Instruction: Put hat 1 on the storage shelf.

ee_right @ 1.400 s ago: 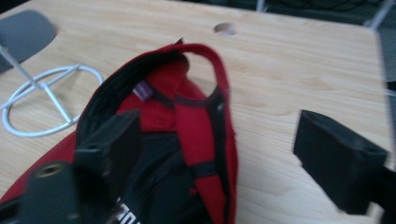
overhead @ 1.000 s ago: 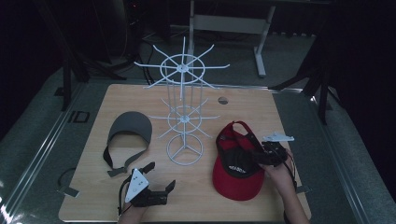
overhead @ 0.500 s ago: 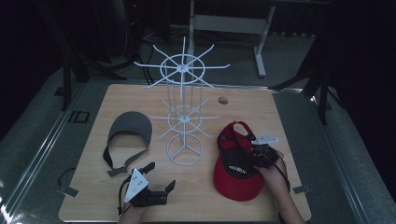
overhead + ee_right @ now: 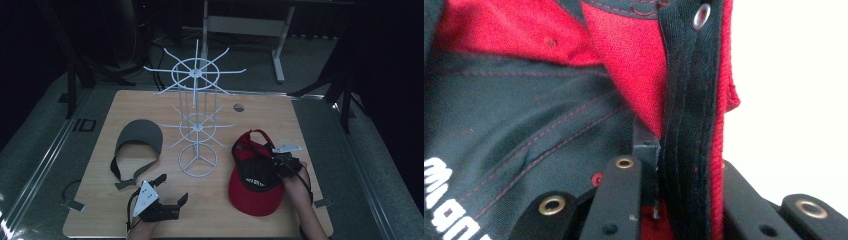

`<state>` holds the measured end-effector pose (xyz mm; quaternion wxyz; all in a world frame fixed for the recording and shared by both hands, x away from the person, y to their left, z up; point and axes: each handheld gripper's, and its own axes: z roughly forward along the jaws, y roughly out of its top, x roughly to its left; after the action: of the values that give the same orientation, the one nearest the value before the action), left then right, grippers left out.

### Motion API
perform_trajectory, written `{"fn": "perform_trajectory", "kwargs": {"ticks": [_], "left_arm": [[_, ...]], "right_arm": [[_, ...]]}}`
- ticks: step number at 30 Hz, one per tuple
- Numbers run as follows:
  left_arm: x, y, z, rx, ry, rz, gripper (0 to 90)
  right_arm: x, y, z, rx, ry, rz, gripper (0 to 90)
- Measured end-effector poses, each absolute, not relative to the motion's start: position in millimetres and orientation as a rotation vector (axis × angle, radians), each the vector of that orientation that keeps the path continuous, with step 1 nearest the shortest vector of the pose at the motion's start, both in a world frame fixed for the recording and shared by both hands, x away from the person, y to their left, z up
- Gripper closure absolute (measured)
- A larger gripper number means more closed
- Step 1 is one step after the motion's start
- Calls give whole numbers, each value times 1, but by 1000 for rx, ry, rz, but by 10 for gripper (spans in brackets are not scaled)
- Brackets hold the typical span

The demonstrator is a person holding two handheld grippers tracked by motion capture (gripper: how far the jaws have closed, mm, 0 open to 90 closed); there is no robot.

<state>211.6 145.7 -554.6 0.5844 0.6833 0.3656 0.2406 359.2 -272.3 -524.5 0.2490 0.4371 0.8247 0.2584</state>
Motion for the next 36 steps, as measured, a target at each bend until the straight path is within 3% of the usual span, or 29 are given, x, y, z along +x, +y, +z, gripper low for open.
{"fn": "perform_trajectory", "kwargs": {"ticks": [23, 30, 34, 36], "left_arm": [[211, 145, -554, 1655, 891, 609, 37], [209, 141, -547, 1668, 892, 538, 45], [208, 140, -541, 1692, 857, 423, 45], [204, 138, -538, 1711, 843, 456, 44]], "right_arm": [[325, -282, -438, 1154, 2087, 971, 858], [308, -283, -410, 1136, 2035, 1065, 858], [300, -284, -395, 1111, 2016, 1103, 858], [295, -283, -387, 1099, 2004, 1116, 858]]}}
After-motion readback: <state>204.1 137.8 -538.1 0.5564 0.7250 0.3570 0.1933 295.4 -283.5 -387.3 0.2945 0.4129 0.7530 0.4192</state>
